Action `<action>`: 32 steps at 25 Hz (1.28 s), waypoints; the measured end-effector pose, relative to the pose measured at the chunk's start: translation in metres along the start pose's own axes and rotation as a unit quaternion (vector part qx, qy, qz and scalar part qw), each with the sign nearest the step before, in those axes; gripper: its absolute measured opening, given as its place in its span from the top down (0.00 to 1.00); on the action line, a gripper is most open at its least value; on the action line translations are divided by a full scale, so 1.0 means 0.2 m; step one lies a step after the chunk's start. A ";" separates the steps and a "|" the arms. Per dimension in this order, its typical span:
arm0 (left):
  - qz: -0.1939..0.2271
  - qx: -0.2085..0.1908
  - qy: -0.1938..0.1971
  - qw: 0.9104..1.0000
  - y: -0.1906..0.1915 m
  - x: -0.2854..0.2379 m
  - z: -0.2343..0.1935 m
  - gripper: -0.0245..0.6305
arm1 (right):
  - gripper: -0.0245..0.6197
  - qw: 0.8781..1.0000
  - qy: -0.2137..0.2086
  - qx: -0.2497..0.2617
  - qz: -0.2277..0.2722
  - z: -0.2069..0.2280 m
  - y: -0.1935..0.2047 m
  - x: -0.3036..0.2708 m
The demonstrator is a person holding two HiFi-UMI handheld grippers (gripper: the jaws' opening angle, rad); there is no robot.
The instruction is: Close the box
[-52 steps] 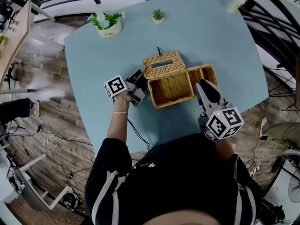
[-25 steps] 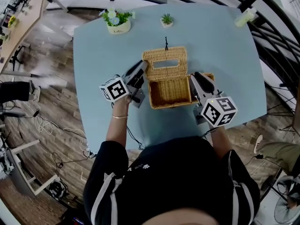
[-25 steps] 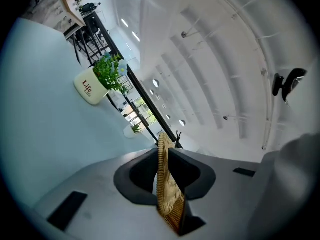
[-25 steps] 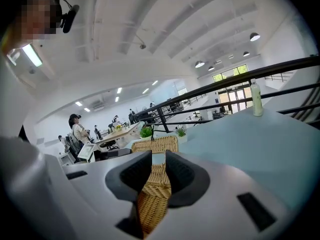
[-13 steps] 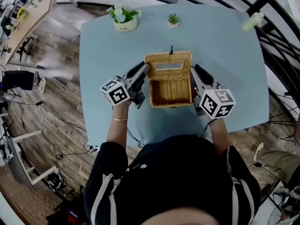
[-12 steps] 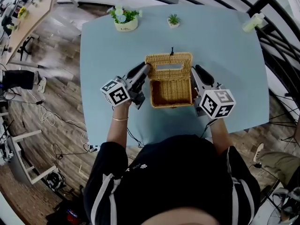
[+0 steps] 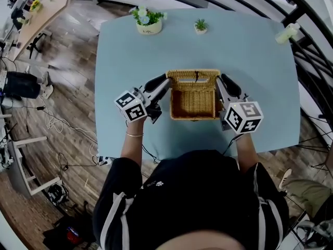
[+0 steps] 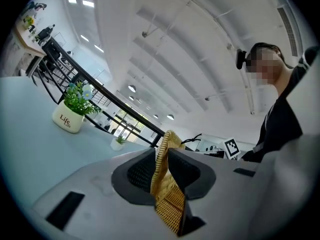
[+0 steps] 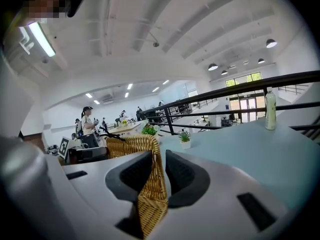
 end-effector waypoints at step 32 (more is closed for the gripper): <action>-0.070 -0.115 -0.089 0.987 0.18 0.15 0.27 0.83 | 0.83 0.999 -0.045 0.007 -0.026 -0.14 0.17 0.29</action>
Point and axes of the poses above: the fingertips, and each gripper's own axes: x backward along the fingers, z to its right, y out of its underside, the point moved 4 cm from there along x, backward along the fingers, and after that the axes turned 6 degrees about y, right-handed, at the moved point
